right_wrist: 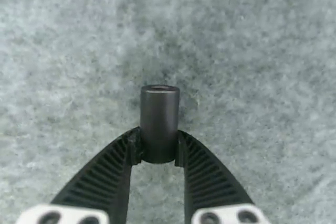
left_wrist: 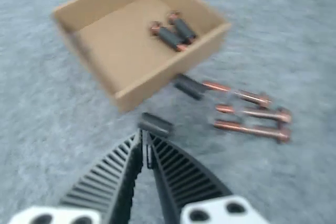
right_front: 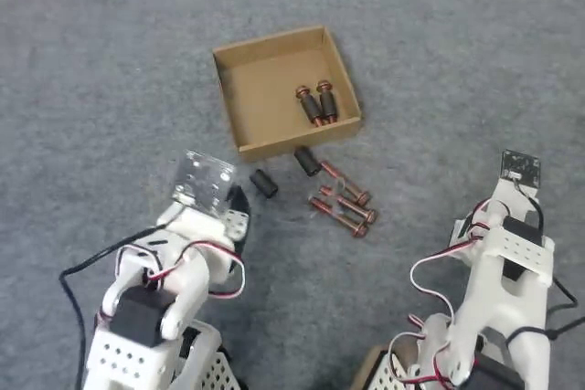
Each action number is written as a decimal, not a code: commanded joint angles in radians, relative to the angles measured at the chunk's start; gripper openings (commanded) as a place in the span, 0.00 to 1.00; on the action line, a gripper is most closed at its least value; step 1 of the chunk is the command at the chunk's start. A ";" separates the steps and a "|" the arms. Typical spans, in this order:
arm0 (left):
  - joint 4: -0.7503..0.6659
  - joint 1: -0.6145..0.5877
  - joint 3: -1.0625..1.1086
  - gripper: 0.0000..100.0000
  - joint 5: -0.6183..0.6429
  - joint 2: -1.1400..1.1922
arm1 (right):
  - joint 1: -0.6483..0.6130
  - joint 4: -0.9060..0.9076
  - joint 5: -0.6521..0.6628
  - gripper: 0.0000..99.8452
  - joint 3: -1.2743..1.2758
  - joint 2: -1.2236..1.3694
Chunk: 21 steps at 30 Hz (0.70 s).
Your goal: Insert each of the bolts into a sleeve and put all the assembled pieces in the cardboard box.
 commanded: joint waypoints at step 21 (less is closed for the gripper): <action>0.080 0.439 -0.472 0.01 -0.563 0.942 | -0.012 -0.012 -0.002 0.02 -0.006 -0.058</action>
